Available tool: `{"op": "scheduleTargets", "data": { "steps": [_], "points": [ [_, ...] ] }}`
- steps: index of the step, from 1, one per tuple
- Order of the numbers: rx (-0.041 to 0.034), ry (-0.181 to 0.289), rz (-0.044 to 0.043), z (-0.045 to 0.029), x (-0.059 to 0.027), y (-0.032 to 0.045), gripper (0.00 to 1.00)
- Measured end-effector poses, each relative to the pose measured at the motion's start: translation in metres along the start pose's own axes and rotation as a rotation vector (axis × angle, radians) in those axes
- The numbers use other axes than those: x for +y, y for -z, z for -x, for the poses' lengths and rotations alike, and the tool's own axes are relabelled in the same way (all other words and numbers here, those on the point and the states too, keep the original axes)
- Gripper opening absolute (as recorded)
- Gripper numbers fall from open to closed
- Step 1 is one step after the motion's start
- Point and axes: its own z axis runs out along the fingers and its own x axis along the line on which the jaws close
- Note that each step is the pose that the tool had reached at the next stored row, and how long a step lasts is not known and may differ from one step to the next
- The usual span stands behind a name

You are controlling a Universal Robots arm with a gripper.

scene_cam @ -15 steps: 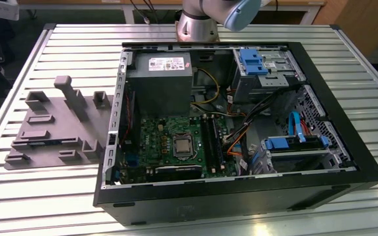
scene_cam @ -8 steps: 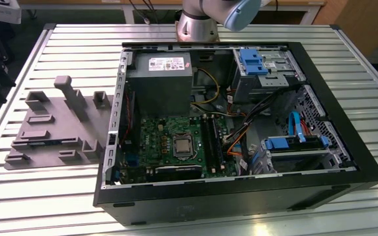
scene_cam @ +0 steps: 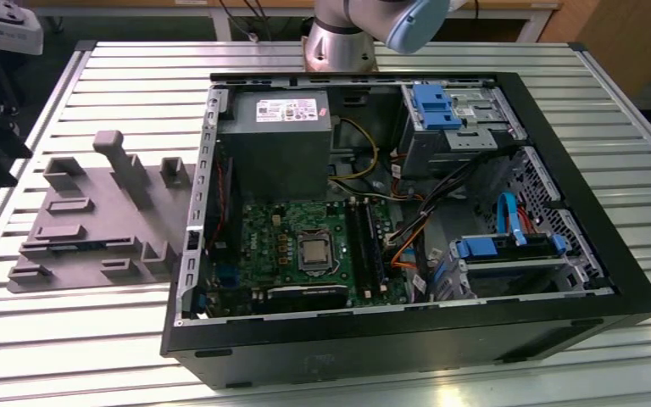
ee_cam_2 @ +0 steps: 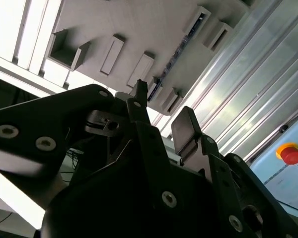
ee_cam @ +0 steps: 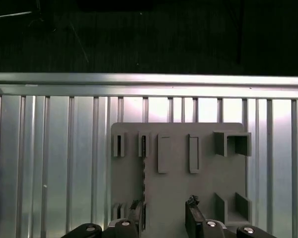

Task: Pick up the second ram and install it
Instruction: 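Pick up the second ram and move it above second insertion slot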

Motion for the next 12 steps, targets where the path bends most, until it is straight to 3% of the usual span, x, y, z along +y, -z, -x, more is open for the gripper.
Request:
{"op": "scheduleTargets", "data": {
  "steps": [7,12],
  "points": [
    [0.0008,-0.015,-0.0003,-0.0007,0.0003,-0.0069,0.47],
    [0.001,-0.017,-0.0002,-0.0006,0.0004,-0.0077,0.47]
  ]
}}
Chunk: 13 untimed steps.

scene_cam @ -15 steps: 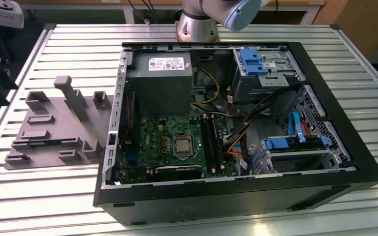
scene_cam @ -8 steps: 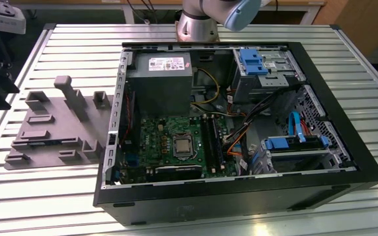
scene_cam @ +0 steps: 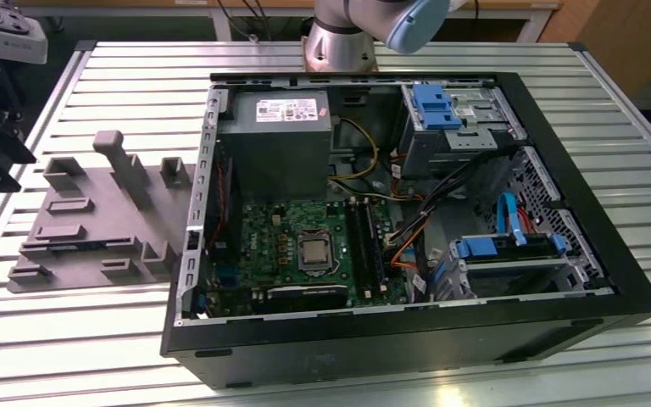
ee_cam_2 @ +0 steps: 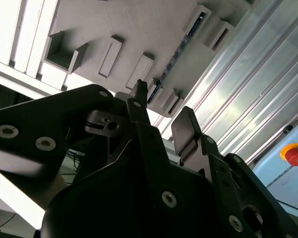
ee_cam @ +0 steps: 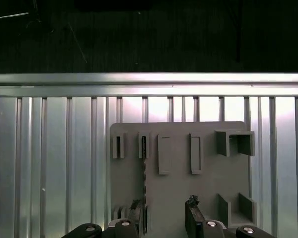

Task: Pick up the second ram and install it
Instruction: 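Pick up the second ram and move it above second insertion slot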

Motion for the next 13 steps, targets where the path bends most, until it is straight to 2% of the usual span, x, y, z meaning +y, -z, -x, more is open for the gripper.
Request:
{"op": "scheduleTargets", "data": {
  "steps": [6,13],
  "points": [
    [-0.0002,0.0,-0.0003,0.0,0.0,-0.0006,0.47],
    [-0.0001,0.0,-0.0003,-0.0017,0.0001,-0.0057,0.47]
  ]
}}
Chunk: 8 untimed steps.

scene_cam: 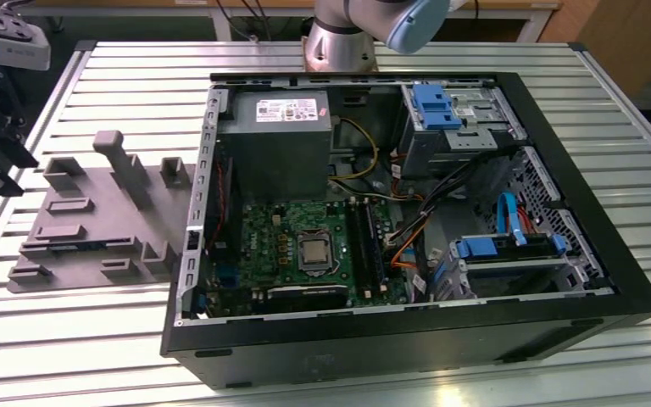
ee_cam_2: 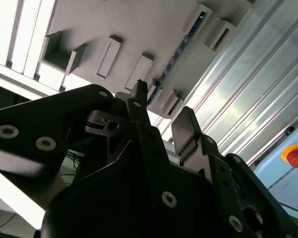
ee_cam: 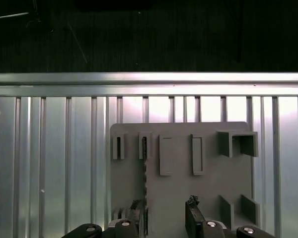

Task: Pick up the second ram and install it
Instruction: 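Pick up the second ram and move it above second insertion slot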

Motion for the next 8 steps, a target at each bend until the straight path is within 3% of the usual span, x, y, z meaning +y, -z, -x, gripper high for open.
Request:
{"op": "scheduleTargets", "data": {
  "steps": [8],
  "points": [
    [0.0046,0.0,-0.0011,-0.0008,0.0002,-0.0067,0.47]
  ]
}}
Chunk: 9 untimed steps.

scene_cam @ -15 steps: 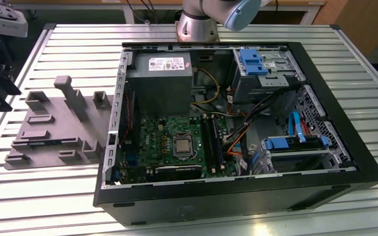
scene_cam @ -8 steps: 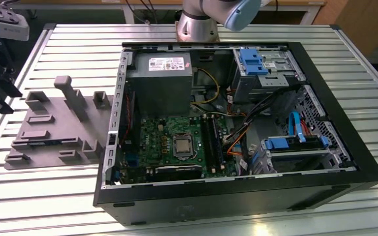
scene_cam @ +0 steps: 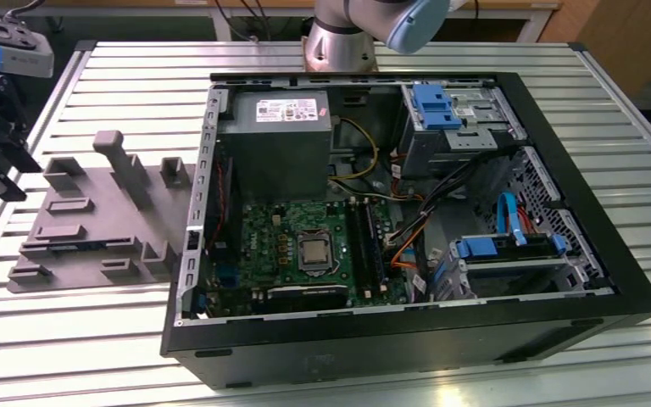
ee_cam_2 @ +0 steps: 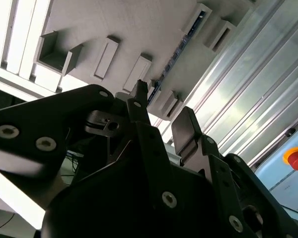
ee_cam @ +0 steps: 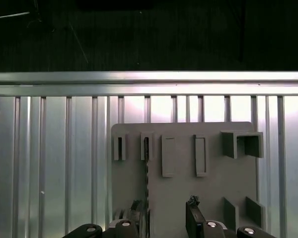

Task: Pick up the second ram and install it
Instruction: 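Pick up the second ram and move it above second insertion slot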

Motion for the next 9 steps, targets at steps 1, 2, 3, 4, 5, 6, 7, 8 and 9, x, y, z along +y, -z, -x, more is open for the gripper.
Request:
{"op": "scheduleTargets", "data": {
  "steps": [1,2,3,4,5,6,7,8,9],
  "points": [
    [0.0001,0.0,0.0,-0.0001,0.0,-0.0008,0.47],
    [0.0001,0.0,0.0,-0.0002,0.0001,-0.0016,0.47],
    [0.0002,0.0,0.0001,-0.0007,0.0001,-0.0025,0.47],
    [0.0002,0.0,0.0001,-0.0013,0.0001,-0.0034,0.47],
    [0.0001,0.0,-0.0001,-0.0016,0.0001,-0.0045,0.47],
    [0.0001,0.0,-0.0002,-0.0017,0.0001,-0.0056,0.47],
    [0.0002,0.0,-0.0002,-0.002,0.0001,-0.0066,0.47],
    [0.0004,0.0,-0.0003,-0.0022,0.0001,-0.0078,0.47],
    [0.0007,0.0,-0.0005,-0.0024,0.0001,-0.0092,0.47]
  ]
}}
